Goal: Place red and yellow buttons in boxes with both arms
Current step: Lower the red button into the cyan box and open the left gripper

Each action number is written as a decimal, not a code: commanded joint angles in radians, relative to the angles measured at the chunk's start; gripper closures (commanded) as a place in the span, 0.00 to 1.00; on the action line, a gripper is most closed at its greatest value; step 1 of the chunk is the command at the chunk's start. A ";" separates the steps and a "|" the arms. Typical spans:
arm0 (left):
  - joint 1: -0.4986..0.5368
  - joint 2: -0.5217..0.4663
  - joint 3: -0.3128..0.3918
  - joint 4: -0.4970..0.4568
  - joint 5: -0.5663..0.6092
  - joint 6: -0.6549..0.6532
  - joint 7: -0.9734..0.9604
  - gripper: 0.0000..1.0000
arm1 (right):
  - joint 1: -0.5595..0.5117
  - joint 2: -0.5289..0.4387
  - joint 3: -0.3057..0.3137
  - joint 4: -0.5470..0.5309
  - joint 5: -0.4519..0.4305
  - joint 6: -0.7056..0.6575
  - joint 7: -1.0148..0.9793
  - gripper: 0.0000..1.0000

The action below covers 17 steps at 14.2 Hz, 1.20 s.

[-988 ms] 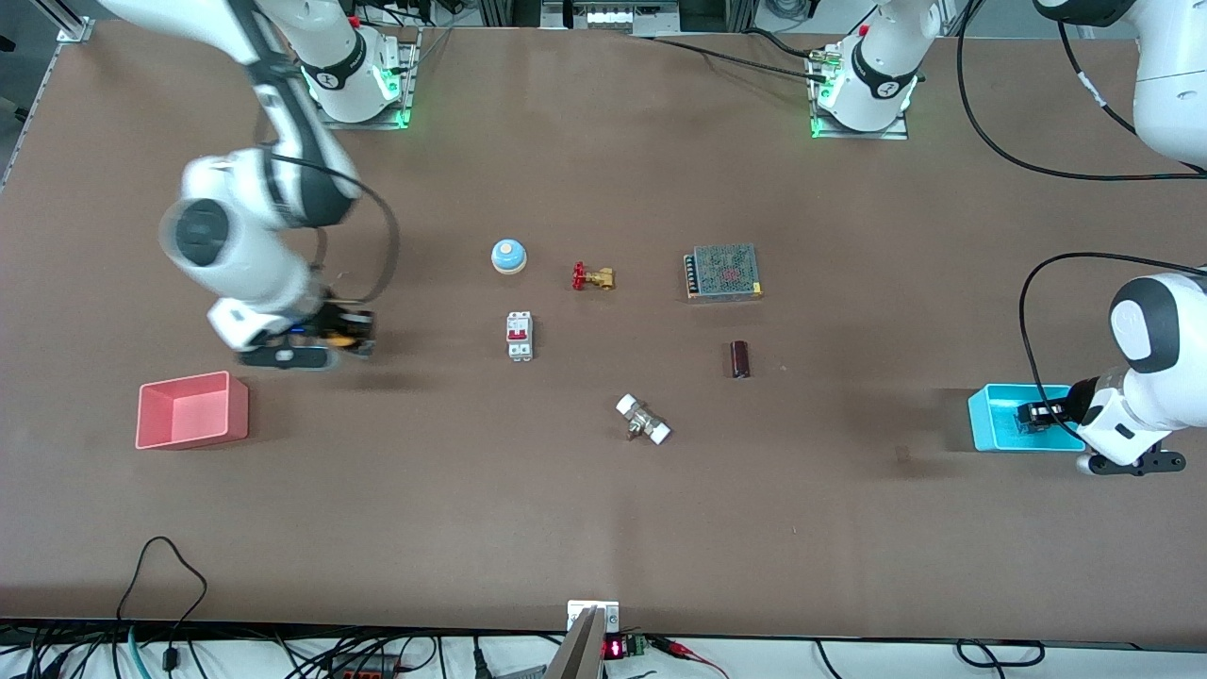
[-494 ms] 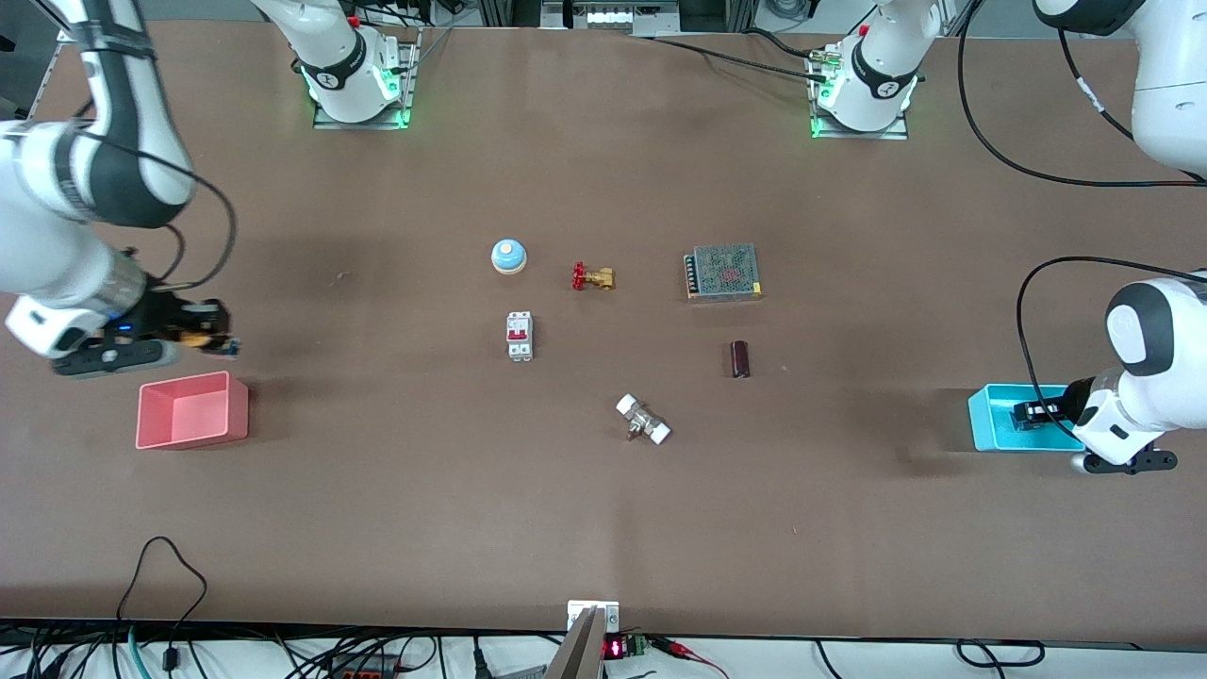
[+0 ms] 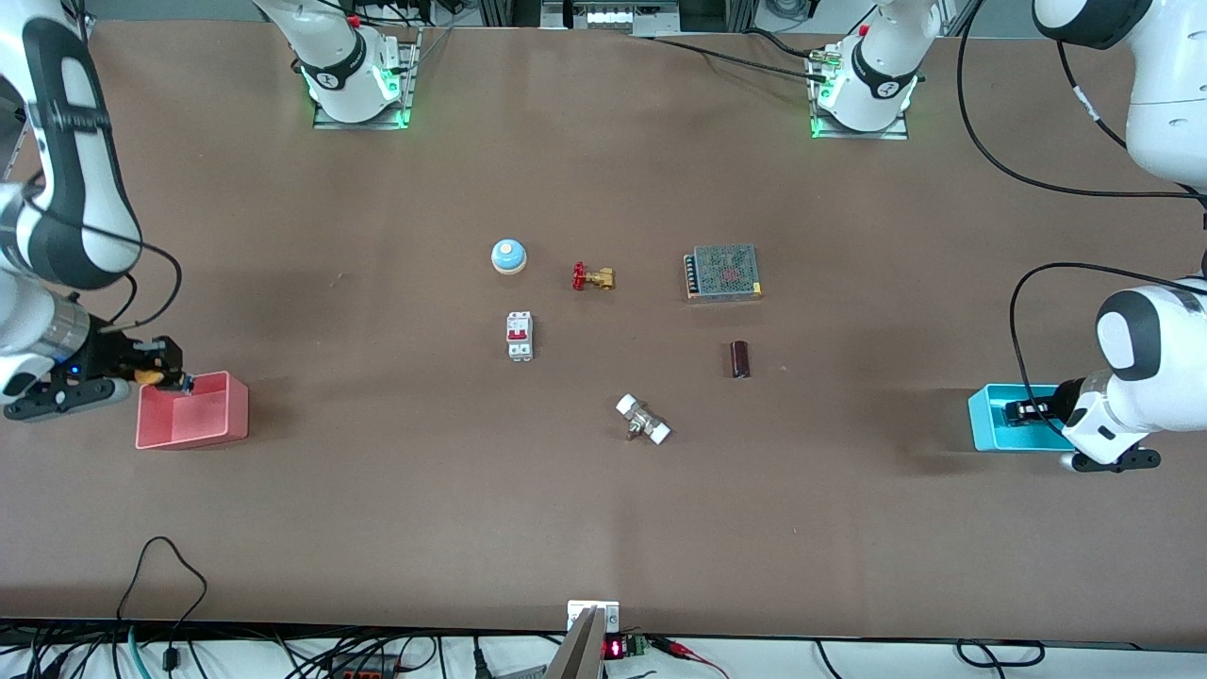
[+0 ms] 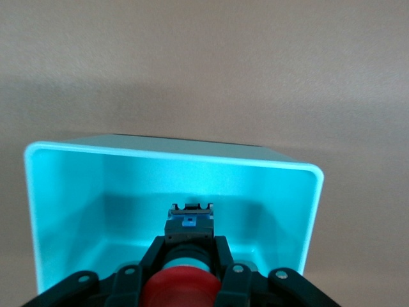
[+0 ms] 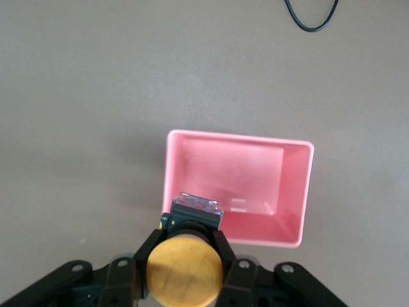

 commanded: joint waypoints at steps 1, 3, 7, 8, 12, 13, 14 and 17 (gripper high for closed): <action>0.011 0.018 -0.009 0.024 0.016 0.001 0.020 0.64 | -0.018 0.060 0.010 0.033 -0.002 0.058 -0.041 0.76; 0.011 0.018 -0.009 0.025 0.018 0.001 0.041 0.63 | -0.020 0.084 0.010 0.032 -0.003 0.091 -0.049 0.76; 0.011 0.021 -0.009 0.022 0.021 0.019 0.046 0.25 | -0.036 0.112 0.010 0.033 -0.003 0.134 -0.074 0.76; 0.011 0.021 -0.009 0.022 0.021 0.018 0.046 0.08 | -0.038 0.123 0.010 0.033 -0.003 0.152 -0.081 0.76; 0.011 0.008 -0.009 0.025 0.021 0.006 0.043 0.00 | -0.058 0.146 0.010 0.033 -0.002 0.177 -0.097 0.76; 0.010 -0.008 -0.009 0.027 0.021 -0.005 0.043 0.00 | -0.058 0.147 0.010 0.033 0.001 0.178 -0.095 0.76; 0.010 -0.022 -0.009 0.033 0.022 -0.033 0.043 0.00 | -0.058 0.153 0.010 0.033 0.003 0.178 -0.095 0.76; 0.002 -0.097 -0.013 0.037 0.022 -0.120 0.040 0.00 | -0.062 0.167 0.010 0.026 0.006 0.219 -0.097 0.75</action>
